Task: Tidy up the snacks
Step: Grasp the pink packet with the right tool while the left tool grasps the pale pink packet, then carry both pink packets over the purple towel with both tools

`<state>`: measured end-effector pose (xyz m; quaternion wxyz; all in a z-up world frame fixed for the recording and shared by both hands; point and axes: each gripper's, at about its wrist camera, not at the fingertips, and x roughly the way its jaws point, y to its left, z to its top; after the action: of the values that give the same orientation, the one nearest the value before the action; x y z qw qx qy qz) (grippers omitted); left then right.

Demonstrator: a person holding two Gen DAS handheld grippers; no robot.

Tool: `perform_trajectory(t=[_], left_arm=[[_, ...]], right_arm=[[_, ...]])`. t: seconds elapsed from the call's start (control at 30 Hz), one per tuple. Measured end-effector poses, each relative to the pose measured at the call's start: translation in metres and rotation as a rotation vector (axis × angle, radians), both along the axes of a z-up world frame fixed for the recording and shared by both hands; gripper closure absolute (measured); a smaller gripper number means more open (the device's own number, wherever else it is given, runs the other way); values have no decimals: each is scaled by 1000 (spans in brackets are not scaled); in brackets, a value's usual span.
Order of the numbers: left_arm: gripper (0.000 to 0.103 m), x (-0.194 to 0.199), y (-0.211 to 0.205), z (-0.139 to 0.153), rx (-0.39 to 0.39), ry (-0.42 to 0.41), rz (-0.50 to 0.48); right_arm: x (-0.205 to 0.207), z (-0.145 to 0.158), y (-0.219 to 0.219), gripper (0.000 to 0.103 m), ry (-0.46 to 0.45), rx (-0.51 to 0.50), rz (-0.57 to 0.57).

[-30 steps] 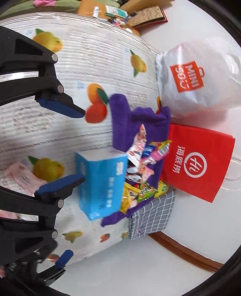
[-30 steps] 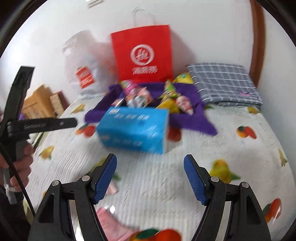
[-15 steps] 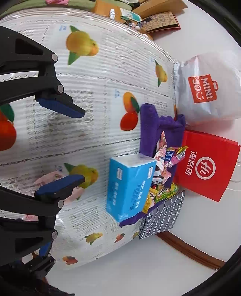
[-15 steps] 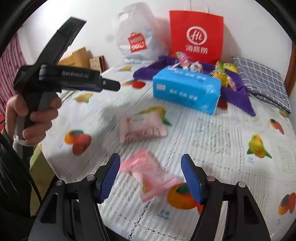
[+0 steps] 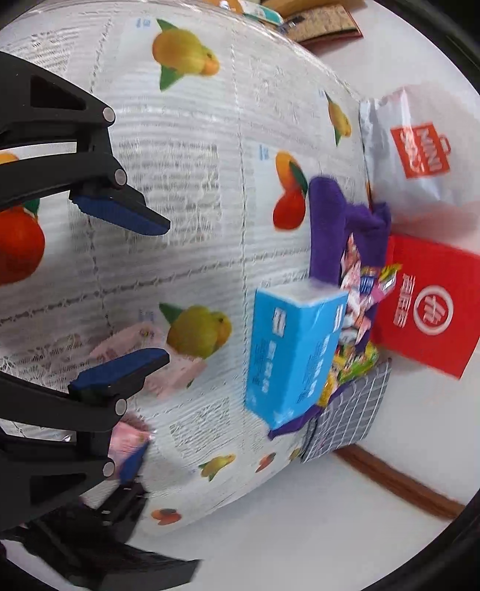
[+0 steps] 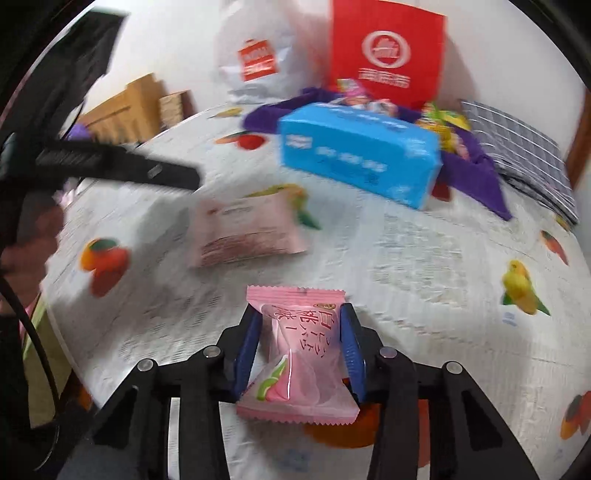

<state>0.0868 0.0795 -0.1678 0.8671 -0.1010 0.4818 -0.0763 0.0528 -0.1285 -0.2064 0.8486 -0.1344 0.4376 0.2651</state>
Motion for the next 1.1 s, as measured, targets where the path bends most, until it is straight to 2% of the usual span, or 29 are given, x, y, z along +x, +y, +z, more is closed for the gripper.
perform_trajectory(t=[0.17, 0.33, 0.53, 0.57, 0.67, 0.73, 0.87, 0.97, 1.03, 1.1], left_arm=[[42, 8, -27, -4, 19, -9, -99], [41, 17, -65, -20, 131, 5, -228], [43, 6, -76, -28, 203, -43, -302], [45, 3, -76, -29, 212, -53, -301], [64, -3, -78, -27, 247, -88, -304], [70, 1, -76, -25, 231, -85, -283], [71, 15, -55, -25, 242, -77, -138], [70, 23, -30, -27, 185, -61, -4], [70, 24, -18, -30, 148, -79, 53], [68, 25, -15, -31, 147, -77, 71]], right_arm=[[36, 4, -36, 62, -18, 4, -149], [76, 3, -73, 62, -7, 8, -279], [95, -4, -82, 61, -15, -4, -301], [97, -6, -81, 61, -3, -3, -297], [99, -6, -82, 61, 5, 9, -296], [100, -7, -81, 60, 7, 9, -298], [100, -7, -78, 61, -1, -10, -297], [101, -7, -79, 60, 4, -5, -296], [102, -8, -82, 59, 14, 17, -295], [103, -8, -83, 56, 20, 29, -291]])
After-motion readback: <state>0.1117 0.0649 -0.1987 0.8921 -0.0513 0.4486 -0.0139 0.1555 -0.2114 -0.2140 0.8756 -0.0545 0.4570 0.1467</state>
